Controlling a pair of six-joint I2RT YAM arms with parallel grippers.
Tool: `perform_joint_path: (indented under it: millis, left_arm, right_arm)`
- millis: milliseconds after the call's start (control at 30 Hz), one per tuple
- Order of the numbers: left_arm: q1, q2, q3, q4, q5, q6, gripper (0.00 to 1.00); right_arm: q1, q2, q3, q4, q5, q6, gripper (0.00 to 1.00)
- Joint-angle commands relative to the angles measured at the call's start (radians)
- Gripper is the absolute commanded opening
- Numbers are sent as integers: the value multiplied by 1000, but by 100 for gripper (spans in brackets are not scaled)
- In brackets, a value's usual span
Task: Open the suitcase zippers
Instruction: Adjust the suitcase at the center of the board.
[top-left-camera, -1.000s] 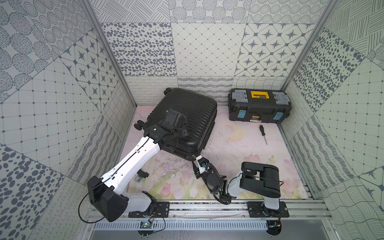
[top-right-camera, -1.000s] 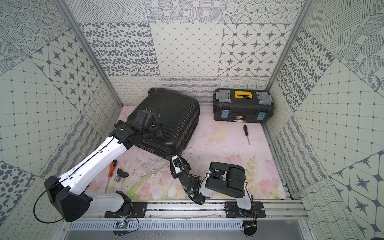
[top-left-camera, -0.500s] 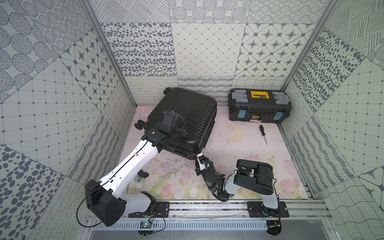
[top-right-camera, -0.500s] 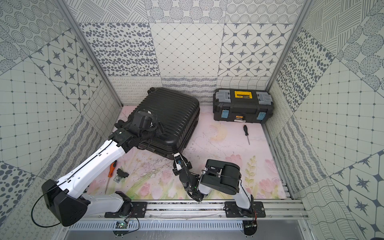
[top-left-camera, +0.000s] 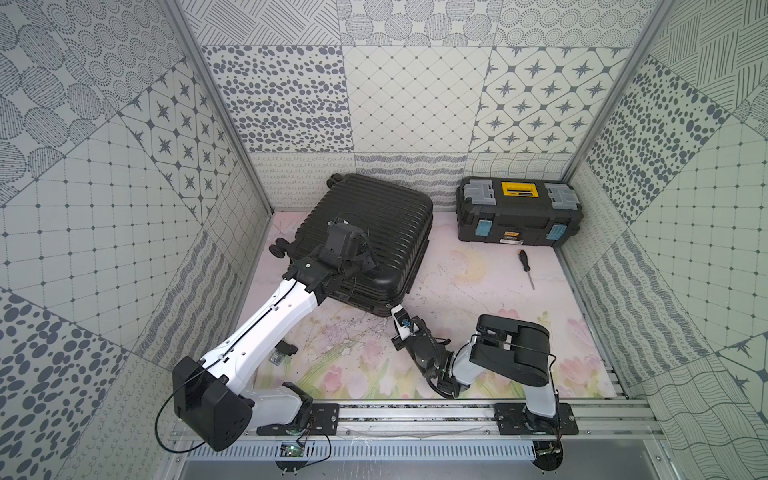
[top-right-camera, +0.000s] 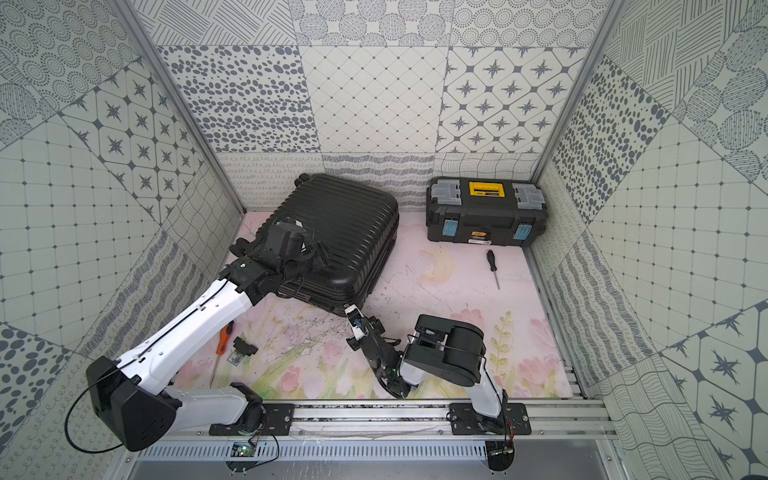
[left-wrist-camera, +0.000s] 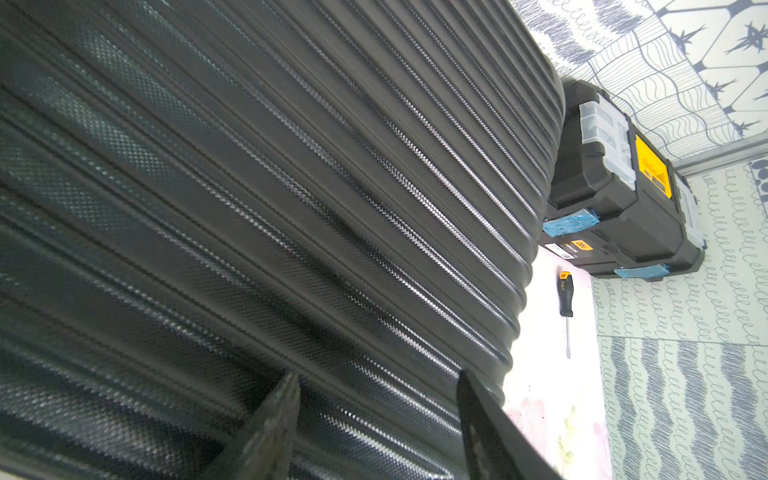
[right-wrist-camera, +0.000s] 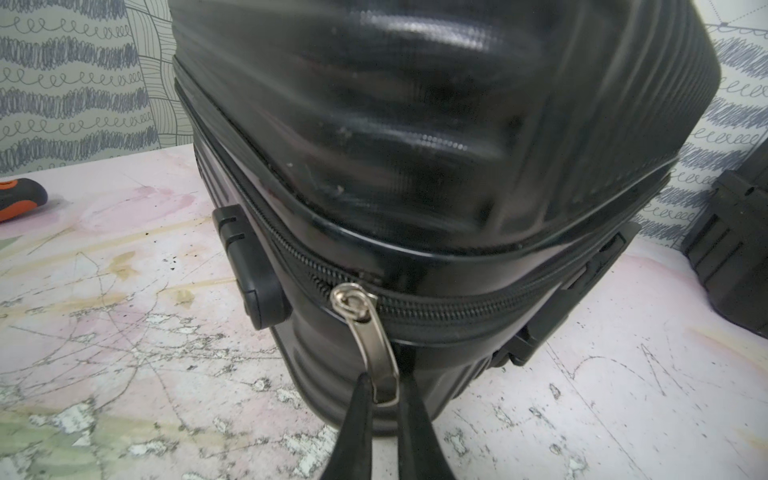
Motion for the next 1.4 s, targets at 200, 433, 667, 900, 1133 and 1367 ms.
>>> perform_joint_path:
  millis: [200,433,667,900,1133,1367]
  left_arm:
    - [2,51,-34,-241,13,-10,60]
    - [1,51,-41,-264,-14,11,60]
    - [2,45,-46,-261,-5,10,60]
    - [2,35,-45,-257,9,-3,60]
    - [1,31,-55,-239,36,-23,59]
    - [2,23,-68,-229,49,-31,59]
  right_arm:
    - [-25,-96,-81,74,-25,-35,0]
    - [-74,-132,-134,74,-15,-21,0]
    - [-40,-128,-115,75,-189,-38,25]
    - [15,-74,-43,75,-105,-37,33]
    - [14,-17,51,75,-17,-52,32]
    - [12,19,56,74,67,-37,30]
